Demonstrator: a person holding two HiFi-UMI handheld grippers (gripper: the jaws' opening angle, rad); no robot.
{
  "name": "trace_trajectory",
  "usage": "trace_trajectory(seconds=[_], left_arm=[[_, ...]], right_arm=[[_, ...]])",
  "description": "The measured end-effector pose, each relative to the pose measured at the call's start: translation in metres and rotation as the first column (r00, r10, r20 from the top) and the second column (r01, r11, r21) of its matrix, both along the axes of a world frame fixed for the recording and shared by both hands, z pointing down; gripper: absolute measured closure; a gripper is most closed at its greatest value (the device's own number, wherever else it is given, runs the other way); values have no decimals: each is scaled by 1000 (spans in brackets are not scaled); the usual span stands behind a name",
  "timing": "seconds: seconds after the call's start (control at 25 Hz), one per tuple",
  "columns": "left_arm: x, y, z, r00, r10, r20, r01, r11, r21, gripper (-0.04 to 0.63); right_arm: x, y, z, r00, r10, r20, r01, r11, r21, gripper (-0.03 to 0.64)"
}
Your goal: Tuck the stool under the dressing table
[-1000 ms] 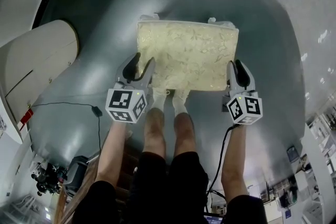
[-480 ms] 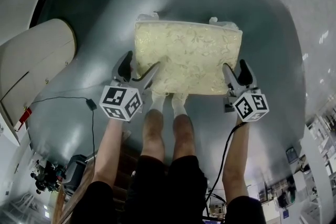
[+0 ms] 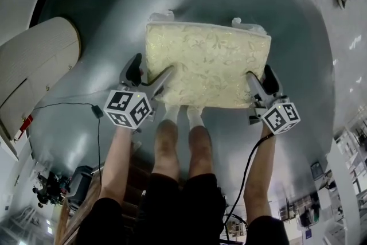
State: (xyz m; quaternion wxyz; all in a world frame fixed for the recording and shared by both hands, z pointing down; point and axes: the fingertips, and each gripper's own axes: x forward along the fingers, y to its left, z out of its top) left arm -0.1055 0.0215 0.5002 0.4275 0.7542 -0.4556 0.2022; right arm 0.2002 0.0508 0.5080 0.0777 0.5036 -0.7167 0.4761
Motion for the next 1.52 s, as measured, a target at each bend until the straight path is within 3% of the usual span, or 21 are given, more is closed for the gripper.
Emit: trace_trajectory(seconds=[0.24, 0.68, 1.08, 1.52], left_arm=[[2, 0, 12, 1000, -9, -22, 9, 1000, -21, 87], [2, 1, 30, 986, -51, -158, 39, 996, -79, 28], [9, 4, 28, 980, -36, -197, 19, 996, -83, 106], [10, 4, 26, 983, -5, -184, -11, 996, -86, 126]], right_arm=[[-2, -2, 4, 999, -39, 26, 39, 999, 6, 218], [-5, -3, 8, 992, -31, 125, 28, 999, 24, 218], [-7, -2, 10, 986, -38, 164, 32, 999, 39, 236], [-7, -2, 8, 988, -47, 146, 43, 999, 25, 253]])
